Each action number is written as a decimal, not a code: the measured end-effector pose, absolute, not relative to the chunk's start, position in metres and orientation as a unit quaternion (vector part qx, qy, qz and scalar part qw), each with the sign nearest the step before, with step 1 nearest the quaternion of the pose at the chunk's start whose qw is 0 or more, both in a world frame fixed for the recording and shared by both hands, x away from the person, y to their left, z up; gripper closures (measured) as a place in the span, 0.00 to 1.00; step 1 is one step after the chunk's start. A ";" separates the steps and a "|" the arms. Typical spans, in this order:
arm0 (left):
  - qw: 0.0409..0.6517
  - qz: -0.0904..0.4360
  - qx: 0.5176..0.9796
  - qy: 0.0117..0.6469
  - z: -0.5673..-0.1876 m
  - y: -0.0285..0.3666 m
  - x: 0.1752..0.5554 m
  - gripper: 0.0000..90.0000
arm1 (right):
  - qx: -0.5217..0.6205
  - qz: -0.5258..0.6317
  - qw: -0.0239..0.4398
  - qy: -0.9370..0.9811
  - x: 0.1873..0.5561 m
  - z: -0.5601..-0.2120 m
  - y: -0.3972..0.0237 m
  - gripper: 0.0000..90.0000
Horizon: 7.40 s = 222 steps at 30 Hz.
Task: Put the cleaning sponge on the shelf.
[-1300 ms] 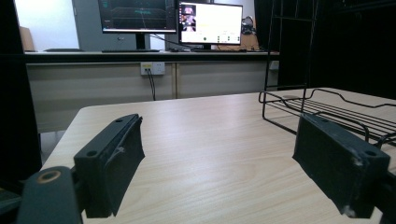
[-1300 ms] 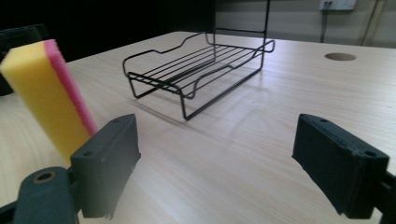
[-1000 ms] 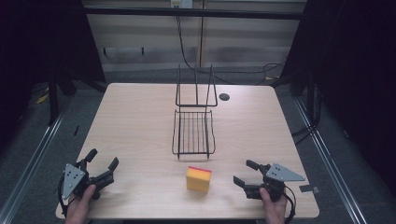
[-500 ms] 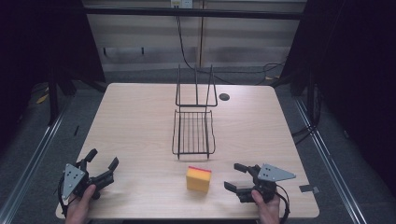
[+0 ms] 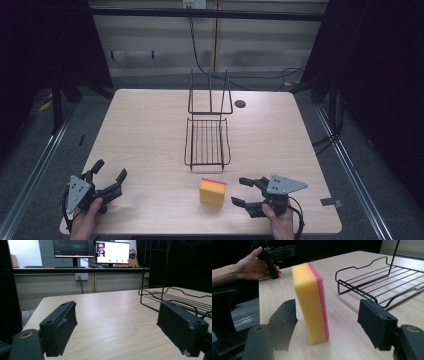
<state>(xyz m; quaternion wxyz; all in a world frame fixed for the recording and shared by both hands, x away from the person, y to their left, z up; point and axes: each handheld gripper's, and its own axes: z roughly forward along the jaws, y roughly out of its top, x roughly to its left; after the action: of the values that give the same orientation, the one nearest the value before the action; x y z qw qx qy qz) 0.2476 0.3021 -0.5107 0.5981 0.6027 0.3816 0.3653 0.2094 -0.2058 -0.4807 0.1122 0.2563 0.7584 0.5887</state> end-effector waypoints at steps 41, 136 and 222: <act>0.598 0.365 0.603 0.381 -0.511 0.302 0.248 0.17 | 0.204 0.598 0.075 0.771 0.236 -0.478 -0.160 0.45; 0.599 0.365 0.603 0.381 -0.511 0.302 0.248 0.17 | 0.160 0.608 0.056 0.775 0.323 -0.407 -0.151 0.66; 0.599 0.364 0.604 0.379 -0.511 0.302 0.248 0.17 | 0.180 0.571 0.017 0.801 0.385 -0.440 -0.140 0.44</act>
<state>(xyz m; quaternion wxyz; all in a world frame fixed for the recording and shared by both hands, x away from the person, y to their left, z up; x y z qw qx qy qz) 0.2477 0.3025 -0.5108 0.5991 0.6042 0.3788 0.3640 0.3851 -0.1405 -0.4405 0.0169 0.1798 0.8011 0.5706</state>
